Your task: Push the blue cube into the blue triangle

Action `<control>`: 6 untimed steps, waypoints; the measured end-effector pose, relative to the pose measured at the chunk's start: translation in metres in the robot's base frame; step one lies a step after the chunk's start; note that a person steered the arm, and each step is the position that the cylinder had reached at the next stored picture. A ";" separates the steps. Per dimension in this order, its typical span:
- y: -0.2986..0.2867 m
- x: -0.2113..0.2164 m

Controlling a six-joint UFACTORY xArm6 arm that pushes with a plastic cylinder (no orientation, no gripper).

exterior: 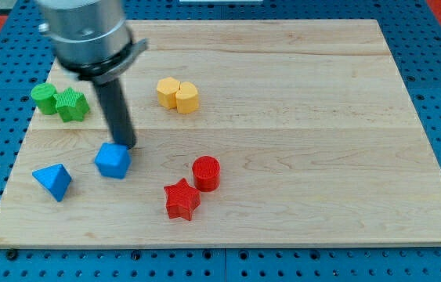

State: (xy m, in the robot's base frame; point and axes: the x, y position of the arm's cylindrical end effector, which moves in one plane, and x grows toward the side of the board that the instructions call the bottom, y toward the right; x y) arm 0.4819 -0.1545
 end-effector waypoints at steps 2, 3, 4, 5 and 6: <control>0.019 0.019; 0.016 0.037; -0.029 0.052; -0.022 0.042; -0.020 0.010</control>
